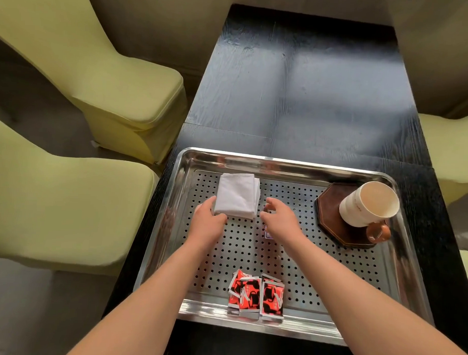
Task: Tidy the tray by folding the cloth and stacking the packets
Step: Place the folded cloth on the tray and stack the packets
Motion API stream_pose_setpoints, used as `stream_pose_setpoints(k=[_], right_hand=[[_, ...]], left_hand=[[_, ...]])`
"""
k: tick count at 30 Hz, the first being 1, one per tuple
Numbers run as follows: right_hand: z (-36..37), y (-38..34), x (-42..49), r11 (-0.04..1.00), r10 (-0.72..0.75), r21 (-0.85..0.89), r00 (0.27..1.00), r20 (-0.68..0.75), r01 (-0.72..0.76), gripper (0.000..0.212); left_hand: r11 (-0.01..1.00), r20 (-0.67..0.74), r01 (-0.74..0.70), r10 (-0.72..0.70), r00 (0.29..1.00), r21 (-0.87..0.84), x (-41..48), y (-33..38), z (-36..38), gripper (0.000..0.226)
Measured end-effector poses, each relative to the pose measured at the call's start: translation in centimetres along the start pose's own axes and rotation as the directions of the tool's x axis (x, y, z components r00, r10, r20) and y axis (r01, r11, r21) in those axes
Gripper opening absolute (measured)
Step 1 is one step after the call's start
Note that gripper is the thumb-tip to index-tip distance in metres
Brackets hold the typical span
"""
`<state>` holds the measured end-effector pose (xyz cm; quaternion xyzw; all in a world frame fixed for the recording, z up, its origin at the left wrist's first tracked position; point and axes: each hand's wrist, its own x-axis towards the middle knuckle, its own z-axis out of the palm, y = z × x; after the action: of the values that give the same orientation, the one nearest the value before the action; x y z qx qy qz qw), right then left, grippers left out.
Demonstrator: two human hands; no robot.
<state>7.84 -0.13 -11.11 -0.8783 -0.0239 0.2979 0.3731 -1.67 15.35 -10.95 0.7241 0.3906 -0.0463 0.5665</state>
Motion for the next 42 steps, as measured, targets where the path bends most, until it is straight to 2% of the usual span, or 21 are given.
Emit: stream_pose_setpoints(k=[5, 9, 14, 24, 28, 30, 32, 34, 35, 37, 39, 40, 42], right_hand=[[0.7, -0.9, 0.9, 0.999, -0.035, 0.037, 0.999, 0.003, 0.035, 0.028], [1.8, -1.6, 1.2, 0.997, -0.082, -0.014, 0.996, 0.021, 0.082, 0.028], [3.2, -2.6, 2.0, 0.996, -0.072, -0.058, 0.997, 0.022, 0.073, 0.030], [6.7, -6.1, 3.9, 0.984, -0.126, -0.120, 0.990, 0.070, 0.134, 0.016], [7.5, -6.6, 4.4, 0.983, -0.143, -0.098, 0.984, 0.103, 0.153, 0.019], [7.4, -6.7, 4.5, 0.982, -0.160, -0.079, 0.980, 0.120, 0.170, 0.023], [7.1, -6.8, 4.8, 0.966, -0.211, -0.138, 0.975, 0.064, 0.218, 0.026], [6.7, -7.0, 5.3, 0.914, -0.334, -0.261, 0.942, -0.042, 0.312, 0.040], [6.6, -7.2, 5.5, 0.862, -0.422, -0.332, 0.906, -0.048, 0.383, 0.045], [6.6, -7.7, 5.8, 0.680, -0.572, -0.512, 0.817, 0.077, 0.525, 0.046], [6.9, -7.9, 6.3, 0.469, -0.614, -0.677, 0.760, 0.212, 0.567, 0.044], [6.9, -7.8, 6.6, 0.412, -0.607, -0.727, 0.760, 0.231, 0.549, 0.045], [6.9, -7.1, 7.0, 0.403, -0.569, -0.765, 0.792, 0.220, 0.502, 0.047]], left_hand=[[0.998, 0.014, 0.016, -0.017, 1.000, 0.055, 0.9, -0.1, 0.4, 0.060], [0.994, 0.018, -0.010, 0.008, 1.000, 0.111, 1.0, -0.2, 1.0, 0.052], [0.989, 0.001, -0.018, 0.018, 1.000, 0.150, 1.1, -0.5, 0.9, 0.052], [0.965, -0.075, -0.016, 0.037, 0.997, 0.261, 2.2, -1.1, -1.9, 0.055], [0.905, -0.068, -0.029, 0.064, 0.996, 0.425, 2.4, -1.0, -2.2, 0.059], [0.846, -0.066, -0.069, 0.122, 0.990, 0.528, 2.5, -1.1, -2.1, 0.061], [0.780, -0.042, -0.137, 0.205, 0.978, 0.610, 2.7, -1.5, -2.0, 0.062], [0.717, -0.003, -0.174, 0.239, 0.971, 0.675, 2.9, -2.1, -1.8, 0.064], [0.681, 0.015, -0.180, 0.241, 0.970, 0.710, 2.9, -2.3, -1.8, 0.065], [0.609, 0.035, -0.186, 0.251, 0.967, 0.771, 3.0, -2.7, -1.7, 0.066], [0.562, 0.042, -0.193, 0.270, 0.962, 0.804, 3.0, -3.0, -1.6, 0.064], [0.545, 0.045, -0.196, 0.277, 0.960, 0.815, 3.0, -3.1, -1.6, 0.063], [0.516, 0.054, -0.199, 0.283, 0.958, 0.833, 2.9, -3.4, -1.4, 0.065]])
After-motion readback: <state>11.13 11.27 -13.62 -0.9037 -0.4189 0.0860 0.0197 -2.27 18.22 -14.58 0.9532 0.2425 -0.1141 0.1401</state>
